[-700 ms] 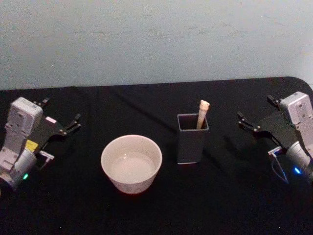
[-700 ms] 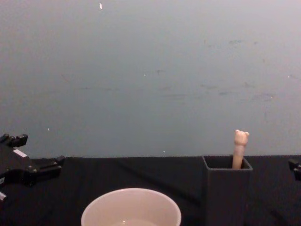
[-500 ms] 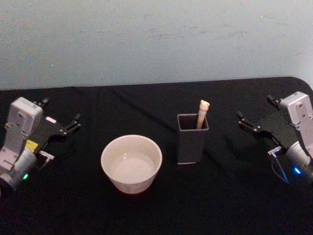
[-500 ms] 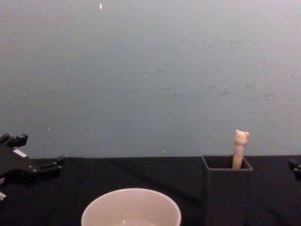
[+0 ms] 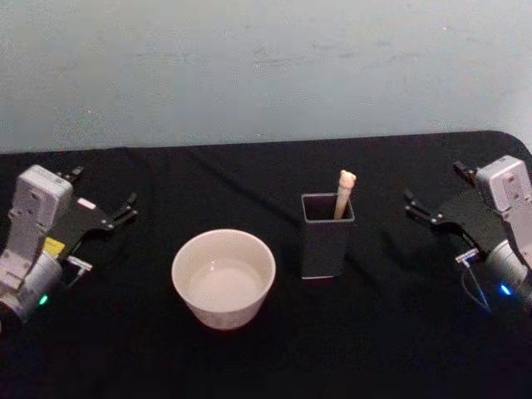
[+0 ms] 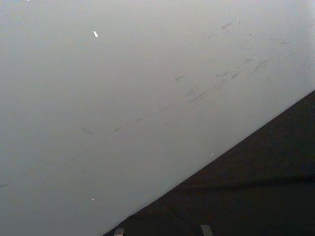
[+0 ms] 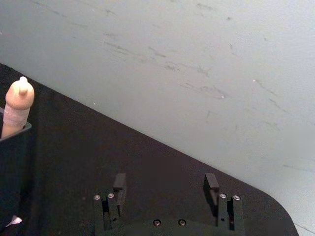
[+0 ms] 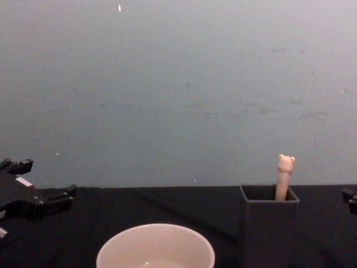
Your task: Pick up the stirring spoon with one hand, stir inside the cup, then place it back in its original position.
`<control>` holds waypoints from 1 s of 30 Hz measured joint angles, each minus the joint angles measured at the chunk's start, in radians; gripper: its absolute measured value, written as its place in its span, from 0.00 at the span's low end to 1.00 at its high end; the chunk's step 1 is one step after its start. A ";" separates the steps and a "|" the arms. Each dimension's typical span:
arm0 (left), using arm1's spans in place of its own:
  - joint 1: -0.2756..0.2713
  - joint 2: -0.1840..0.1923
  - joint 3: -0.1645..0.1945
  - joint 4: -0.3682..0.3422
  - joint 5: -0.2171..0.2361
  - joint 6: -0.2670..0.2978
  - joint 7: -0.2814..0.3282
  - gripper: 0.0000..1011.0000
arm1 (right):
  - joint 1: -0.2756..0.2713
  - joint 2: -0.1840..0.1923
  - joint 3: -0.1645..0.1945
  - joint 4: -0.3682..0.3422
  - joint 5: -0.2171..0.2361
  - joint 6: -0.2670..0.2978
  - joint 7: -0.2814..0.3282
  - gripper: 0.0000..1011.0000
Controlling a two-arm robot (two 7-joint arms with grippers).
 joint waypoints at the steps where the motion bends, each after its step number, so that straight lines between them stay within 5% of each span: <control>1: 0.000 0.000 0.000 0.000 0.000 0.000 0.000 0.99 | 0.000 0.000 0.000 0.000 0.000 0.000 0.000 0.99; 30: 0.000 0.000 0.000 0.000 0.000 0.000 0.000 0.99 | 0.000 0.000 0.000 0.000 0.000 0.000 0.000 0.99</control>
